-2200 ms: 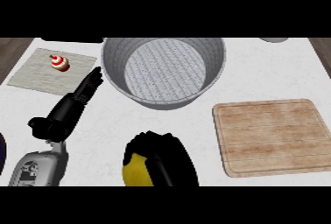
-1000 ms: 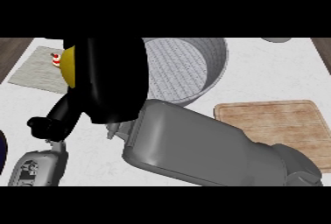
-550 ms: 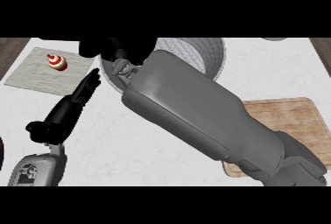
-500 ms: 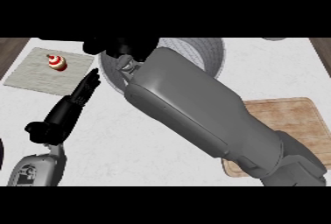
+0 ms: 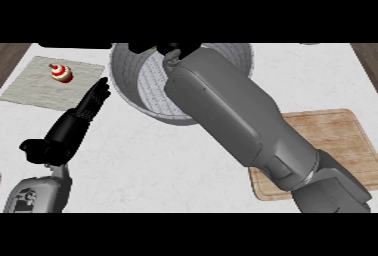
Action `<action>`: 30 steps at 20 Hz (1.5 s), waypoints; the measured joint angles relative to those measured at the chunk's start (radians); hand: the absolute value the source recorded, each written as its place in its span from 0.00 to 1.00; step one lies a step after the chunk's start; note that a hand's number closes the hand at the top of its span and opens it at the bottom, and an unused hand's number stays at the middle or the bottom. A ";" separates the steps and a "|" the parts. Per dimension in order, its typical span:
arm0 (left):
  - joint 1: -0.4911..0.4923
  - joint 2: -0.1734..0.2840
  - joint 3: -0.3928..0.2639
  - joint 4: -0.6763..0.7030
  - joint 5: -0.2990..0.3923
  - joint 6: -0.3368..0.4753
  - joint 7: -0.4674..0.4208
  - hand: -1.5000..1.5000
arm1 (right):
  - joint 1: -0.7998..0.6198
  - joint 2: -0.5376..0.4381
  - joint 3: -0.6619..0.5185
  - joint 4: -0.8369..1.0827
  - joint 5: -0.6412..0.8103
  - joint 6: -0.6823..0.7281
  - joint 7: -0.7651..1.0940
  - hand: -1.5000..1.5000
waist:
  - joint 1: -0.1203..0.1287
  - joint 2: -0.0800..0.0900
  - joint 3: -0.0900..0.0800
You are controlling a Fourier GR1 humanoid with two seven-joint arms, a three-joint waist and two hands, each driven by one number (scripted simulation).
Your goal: Pick the lemon from the cutting board and place it in the basket
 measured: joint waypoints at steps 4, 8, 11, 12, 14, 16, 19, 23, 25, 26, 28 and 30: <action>-0.001 -0.008 -0.005 0.015 -0.014 0.011 -0.010 0.50 | 0.013 0.000 -0.026 0.092 -0.016 -0.059 -0.114 1.00 | -0.001 0.002 0.000; -0.019 -0.011 -0.004 0.013 -0.009 0.008 0.008 0.50 | 0.025 0.000 -0.040 0.170 -0.026 -0.109 -0.217 1.00 | 0.001 0.002 0.000; -0.019 -0.012 -0.001 0.005 -0.004 0.009 0.023 0.50 | 0.026 0.000 -0.062 0.206 -0.019 -0.156 -0.259 1.00 | -0.003 0.001 0.001; -0.019 -0.009 0.001 0.011 -0.005 0.008 0.015 0.50 | 0.033 -0.001 -0.081 0.207 -0.027 -0.182 -0.282 0.00 | -0.003 0.001 0.001; -0.018 -0.013 -0.002 0.016 -0.012 0.012 0.003 0.50 | 0.040 -0.001 -0.115 0.221 -0.050 -0.216 -0.328 0.00 | 0.000 0.003 0.001; -0.023 -0.021 -0.010 0.010 -0.016 0.018 0.014 0.50 | 0.050 -0.001 -0.144 0.243 -0.067 -0.234 -0.387 0.00 | 0.000 0.003 0.001; -0.019 -0.013 -0.006 0.009 -0.011 0.006 0.013 0.50 | 0.019 -0.001 -0.168 0.294 -0.086 -0.244 -0.439 0.00 | 0.005 0.005 0.001; -0.010 -0.010 -0.004 0.014 -0.017 0.005 -0.006 0.50 | 0.004 -0.002 -0.214 0.312 -0.119 -0.242 -0.530 0.00 | 0.003 0.004 0.001; -0.015 -0.007 0.003 0.010 -0.006 -0.001 0.003 0.50 | -0.002 -0.001 -0.239 0.310 -0.143 -0.240 -0.576 0.00 | 0.004 0.004 0.001; -0.018 -0.008 0.004 0.004 -0.003 0.000 0.017 0.50 | -0.003 -0.001 -0.260 0.303 -0.162 -0.239 -0.599 0.00 | 0.005 0.004 0.001; -0.030 -0.001 0.013 0.019 0.001 -0.004 0.014 0.50 | -0.016 -0.006 -0.292 0.287 -0.196 -0.232 -0.624 0.00 | 0.002 0.004 0.001; -0.031 -0.010 0.007 0.009 -0.006 0.007 0.022 0.50 | -0.028 -0.013 -0.333 0.281 -0.225 -0.234 -0.638 0.00 | 0.000 0.002 0.001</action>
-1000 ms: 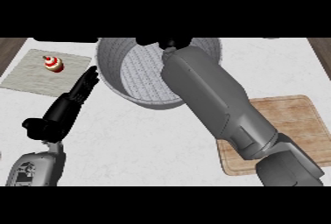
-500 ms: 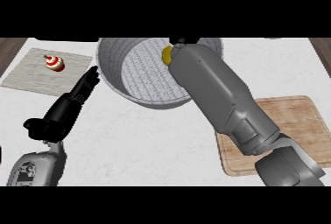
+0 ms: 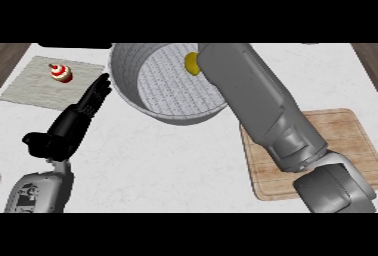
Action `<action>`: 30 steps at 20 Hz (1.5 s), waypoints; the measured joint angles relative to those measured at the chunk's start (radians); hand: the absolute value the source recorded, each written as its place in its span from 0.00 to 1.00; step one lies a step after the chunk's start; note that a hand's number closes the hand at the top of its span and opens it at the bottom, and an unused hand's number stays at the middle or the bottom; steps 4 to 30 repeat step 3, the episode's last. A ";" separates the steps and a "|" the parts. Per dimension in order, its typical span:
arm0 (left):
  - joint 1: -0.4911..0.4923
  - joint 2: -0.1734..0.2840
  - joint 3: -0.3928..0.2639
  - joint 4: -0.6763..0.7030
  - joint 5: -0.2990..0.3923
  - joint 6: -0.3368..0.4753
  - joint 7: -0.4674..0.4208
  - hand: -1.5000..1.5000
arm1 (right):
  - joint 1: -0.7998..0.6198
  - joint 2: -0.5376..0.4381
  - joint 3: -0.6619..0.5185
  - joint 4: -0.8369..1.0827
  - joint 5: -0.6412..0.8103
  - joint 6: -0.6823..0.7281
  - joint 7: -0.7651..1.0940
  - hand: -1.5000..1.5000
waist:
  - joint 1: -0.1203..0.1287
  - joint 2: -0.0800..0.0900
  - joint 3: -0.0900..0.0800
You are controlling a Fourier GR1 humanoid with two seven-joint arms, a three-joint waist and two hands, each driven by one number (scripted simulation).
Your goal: Pick the lemon from the cutting board and place it in the basket
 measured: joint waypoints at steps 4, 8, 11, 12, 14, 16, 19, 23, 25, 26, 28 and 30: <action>0.022 -0.002 -0.003 -0.012 -0.007 0.005 -0.006 0.50 | 0.016 -0.020 -0.058 -0.045 -0.055 0.016 -0.016 0.00 | -0.009 -0.004 0.000; 0.022 -0.002 -0.003 -0.012 -0.007 0.005 -0.006 0.50 | 0.016 -0.020 -0.058 -0.045 -0.055 0.016 -0.016 0.00 | -0.009 -0.004 0.000; 0.022 -0.002 -0.003 -0.012 -0.007 0.005 -0.006 0.50 | 0.016 -0.020 -0.058 -0.045 -0.055 0.016 -0.016 0.00 | -0.009 -0.004 0.000; 0.022 -0.002 -0.003 -0.012 -0.007 0.005 -0.006 0.50 | 0.016 -0.020 -0.058 -0.045 -0.055 0.016 -0.016 0.00 | -0.009 -0.004 0.000; 0.022 -0.002 -0.003 -0.012 -0.007 0.005 -0.006 0.50 | 0.016 -0.020 -0.058 -0.045 -0.055 0.016 -0.016 0.00 | -0.009 -0.004 0.000; 0.022 -0.002 -0.003 -0.012 -0.007 0.005 -0.006 0.50 | 0.016 -0.020 -0.058 -0.045 -0.055 0.016 -0.016 0.00 | -0.009 -0.004 0.000; 0.022 -0.002 -0.003 -0.012 -0.007 0.005 -0.006 0.50 | 0.016 -0.020 -0.058 -0.045 -0.055 0.016 -0.016 0.00 | -0.009 -0.004 0.000; 0.022 -0.002 -0.003 -0.012 -0.007 0.005 -0.006 0.50 | 0.016 -0.020 -0.058 -0.045 -0.055 0.016 -0.016 0.00 | -0.009 -0.004 0.000; 0.022 -0.002 -0.003 -0.012 -0.007 0.005 -0.006 0.50 | 0.016 -0.020 -0.058 -0.045 -0.055 0.016 -0.016 0.00 | -0.009 -0.004 0.000; 0.022 -0.002 -0.003 -0.012 -0.007 0.005 -0.006 0.50 | 0.016 -0.020 -0.058 -0.045 -0.055 0.016 -0.016 0.00 | -0.009 -0.004 0.000; 0.022 -0.002 -0.003 -0.012 -0.007 0.005 -0.006 0.50 | 0.016 -0.020 -0.058 -0.045 -0.055 0.016 -0.016 0.00 | -0.009 -0.004 0.000; 0.022 -0.002 -0.003 -0.012 -0.007 0.005 -0.006 0.50 | 0.016 -0.020 -0.058 -0.045 -0.055 0.016 -0.016 0.00 | -0.009 -0.004 0.000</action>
